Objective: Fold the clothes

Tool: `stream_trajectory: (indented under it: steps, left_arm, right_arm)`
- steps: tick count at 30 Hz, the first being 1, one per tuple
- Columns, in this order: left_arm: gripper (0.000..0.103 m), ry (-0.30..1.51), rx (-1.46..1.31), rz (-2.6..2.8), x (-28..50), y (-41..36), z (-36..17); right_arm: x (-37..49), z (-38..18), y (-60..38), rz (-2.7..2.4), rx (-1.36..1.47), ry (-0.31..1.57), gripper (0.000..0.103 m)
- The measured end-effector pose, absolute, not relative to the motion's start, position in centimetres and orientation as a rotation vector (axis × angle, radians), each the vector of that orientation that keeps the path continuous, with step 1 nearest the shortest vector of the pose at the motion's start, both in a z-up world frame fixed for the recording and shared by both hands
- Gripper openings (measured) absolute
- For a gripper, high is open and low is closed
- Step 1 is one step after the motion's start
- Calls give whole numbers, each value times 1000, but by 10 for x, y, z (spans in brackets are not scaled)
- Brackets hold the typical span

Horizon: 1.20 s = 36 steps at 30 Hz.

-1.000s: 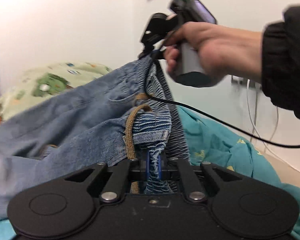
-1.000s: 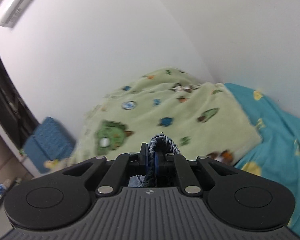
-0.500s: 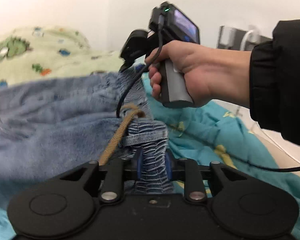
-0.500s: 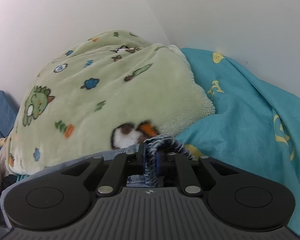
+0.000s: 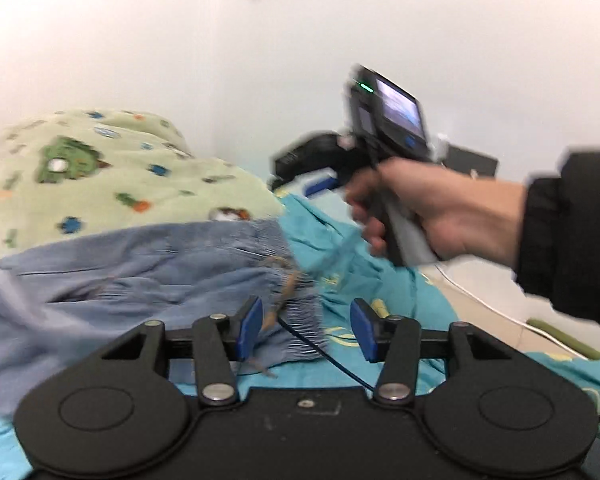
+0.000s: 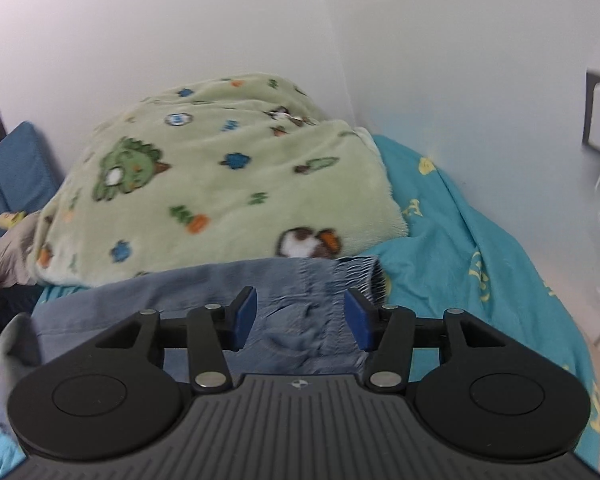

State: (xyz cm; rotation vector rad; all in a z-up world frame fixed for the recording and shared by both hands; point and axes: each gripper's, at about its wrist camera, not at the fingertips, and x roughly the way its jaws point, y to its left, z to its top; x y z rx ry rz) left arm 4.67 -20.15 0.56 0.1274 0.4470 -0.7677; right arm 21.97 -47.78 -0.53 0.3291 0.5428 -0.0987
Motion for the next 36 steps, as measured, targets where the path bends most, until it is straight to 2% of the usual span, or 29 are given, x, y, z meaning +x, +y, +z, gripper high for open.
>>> stream_trajectory:
  steps: [5, 12, 19, 26, 27, 30, 31, 36]
  left_arm:
    - [46, 435, 90, -638, 39, -135, 26]
    - [47, 513, -33, -414, 73, -41, 30]
    - [47, 541, -155, -260, 120, 16, 5]
    - [47, 581, -251, -179, 164, 41, -28]
    - [47, 578, -254, -175, 169, 43, -32]
    - [47, 592, -277, -172, 177, 50, -43]
    - [46, 596, -285, -171, 180, 52, -46]
    - [45, 571, -346, -162, 178, 65, -44]
  right_arm:
    - [178, 5, -414, -18, 333, 522, 52]
    - [167, -19, -306, 184, 300, 526, 55]
    - [195, -46, -227, 349, 209, 470, 62]
    - [230, -76, -190, 391, 37, 435, 61]
    - [233, -78, -187, 389, 24, 428, 53]
    - [236, -82, -180, 386, -6, 398, 12]
    - [234, -80, -179, 394, -14, 383, 8]
    - [220, -63, -179, 403, -51, 315, 5]
